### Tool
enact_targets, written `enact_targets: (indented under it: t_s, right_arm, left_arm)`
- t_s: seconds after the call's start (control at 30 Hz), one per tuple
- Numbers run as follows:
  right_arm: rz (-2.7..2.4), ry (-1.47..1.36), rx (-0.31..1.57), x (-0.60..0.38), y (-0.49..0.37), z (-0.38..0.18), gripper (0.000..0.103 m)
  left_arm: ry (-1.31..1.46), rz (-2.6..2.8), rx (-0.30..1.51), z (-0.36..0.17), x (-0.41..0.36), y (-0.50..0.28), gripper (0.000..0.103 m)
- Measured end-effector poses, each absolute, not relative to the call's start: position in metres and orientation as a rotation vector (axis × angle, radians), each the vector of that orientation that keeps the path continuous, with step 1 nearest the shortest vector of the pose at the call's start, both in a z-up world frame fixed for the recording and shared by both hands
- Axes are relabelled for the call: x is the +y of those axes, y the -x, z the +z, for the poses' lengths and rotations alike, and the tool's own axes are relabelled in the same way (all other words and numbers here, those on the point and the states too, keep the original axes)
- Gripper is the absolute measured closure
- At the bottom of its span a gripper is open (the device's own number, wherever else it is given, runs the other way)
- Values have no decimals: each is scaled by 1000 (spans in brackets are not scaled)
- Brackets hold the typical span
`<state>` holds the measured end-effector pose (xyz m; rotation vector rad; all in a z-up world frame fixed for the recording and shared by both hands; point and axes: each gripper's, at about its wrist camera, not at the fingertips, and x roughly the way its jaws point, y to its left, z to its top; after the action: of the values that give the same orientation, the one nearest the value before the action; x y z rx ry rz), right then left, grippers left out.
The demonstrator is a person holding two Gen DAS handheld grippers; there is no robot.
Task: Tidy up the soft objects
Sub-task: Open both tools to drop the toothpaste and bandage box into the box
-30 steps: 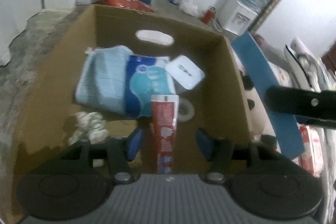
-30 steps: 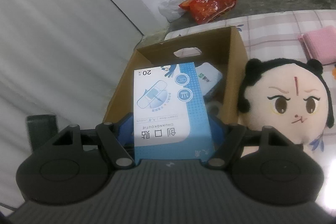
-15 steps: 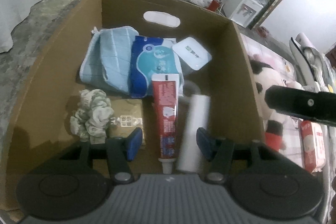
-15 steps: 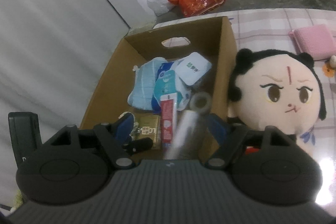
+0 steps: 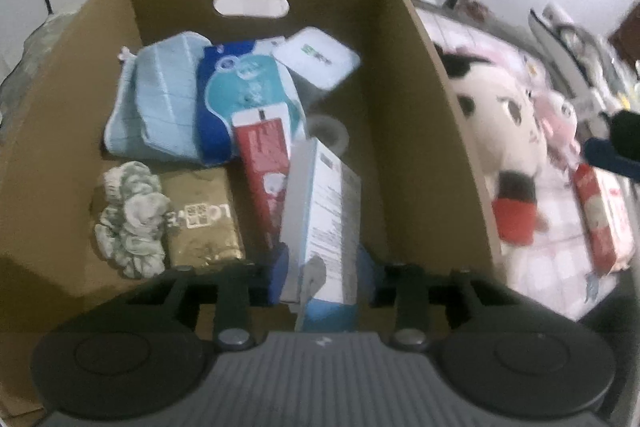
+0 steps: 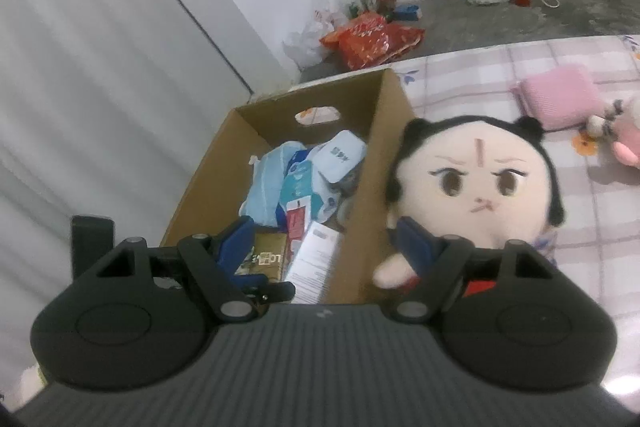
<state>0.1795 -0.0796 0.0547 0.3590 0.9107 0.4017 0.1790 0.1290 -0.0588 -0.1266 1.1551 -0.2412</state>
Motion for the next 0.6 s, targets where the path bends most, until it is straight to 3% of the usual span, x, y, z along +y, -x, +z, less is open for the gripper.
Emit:
enact_targets:
  t_s: [0.33,0.6]
  right_arm:
    - [347,-435,886,-131,-155,44,25]
    - [340,-481,888,-150,-150,34,25]
  left_arm:
    - [243,-160,1213,-70,133,-199,68]
    - [501,-207,1267,-80,148,-209,68]
